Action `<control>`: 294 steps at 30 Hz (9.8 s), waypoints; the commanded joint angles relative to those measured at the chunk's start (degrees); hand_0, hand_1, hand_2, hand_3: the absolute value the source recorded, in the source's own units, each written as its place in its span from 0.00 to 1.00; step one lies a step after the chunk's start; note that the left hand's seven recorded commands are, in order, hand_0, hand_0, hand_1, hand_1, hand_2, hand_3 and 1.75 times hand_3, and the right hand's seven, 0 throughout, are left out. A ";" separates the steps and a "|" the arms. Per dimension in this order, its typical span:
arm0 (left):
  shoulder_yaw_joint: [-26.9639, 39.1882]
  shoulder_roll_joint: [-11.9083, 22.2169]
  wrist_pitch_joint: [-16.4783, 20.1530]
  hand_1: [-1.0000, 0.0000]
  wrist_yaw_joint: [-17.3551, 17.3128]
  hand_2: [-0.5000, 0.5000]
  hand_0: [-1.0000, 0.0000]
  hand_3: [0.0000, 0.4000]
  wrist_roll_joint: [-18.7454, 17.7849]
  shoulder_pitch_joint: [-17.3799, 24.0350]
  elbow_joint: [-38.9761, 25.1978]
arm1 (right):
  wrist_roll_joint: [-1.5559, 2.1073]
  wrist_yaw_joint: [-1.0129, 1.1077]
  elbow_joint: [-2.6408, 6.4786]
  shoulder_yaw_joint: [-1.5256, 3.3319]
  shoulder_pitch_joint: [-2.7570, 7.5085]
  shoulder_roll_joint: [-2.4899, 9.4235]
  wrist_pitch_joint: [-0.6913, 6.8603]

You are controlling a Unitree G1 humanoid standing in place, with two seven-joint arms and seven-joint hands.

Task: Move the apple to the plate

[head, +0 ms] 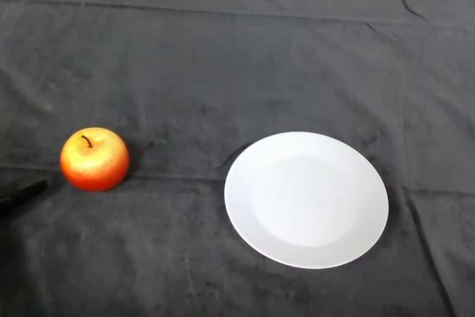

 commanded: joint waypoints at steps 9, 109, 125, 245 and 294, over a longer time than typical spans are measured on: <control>-5.13 -2.48 -1.43 1.00 -0.40 0.50 1.00 0.00 4.97 -3.28 -3.44 | -0.82 0.74 1.23 0.73 3.85 2.02 0.73; -38.09 -17.29 -8.47 0.00 5.39 0.50 0.00 1.00 19.80 -18.12 -1.92 | -0.92 0.74 1.55 0.73 3.68 2.01 0.61; -50.80 -18.13 -6.75 0.00 5.09 0.50 0.00 1.00 19.29 -19.52 -3.77 | -0.96 0.70 1.78 0.76 3.57 2.01 0.49; -19.81 4.03 -13.58 1.00 3.83 0.50 1.00 0.00 -0.92 -4.90 0.99 | -0.97 0.62 2.04 0.84 3.46 2.01 0.30; 5.46 9.61 -5.77 1.00 -0.33 0.50 1.00 0.00 -15.23 3.35 0.69 | -0.91 0.68 1.73 0.80 3.60 2.01 0.47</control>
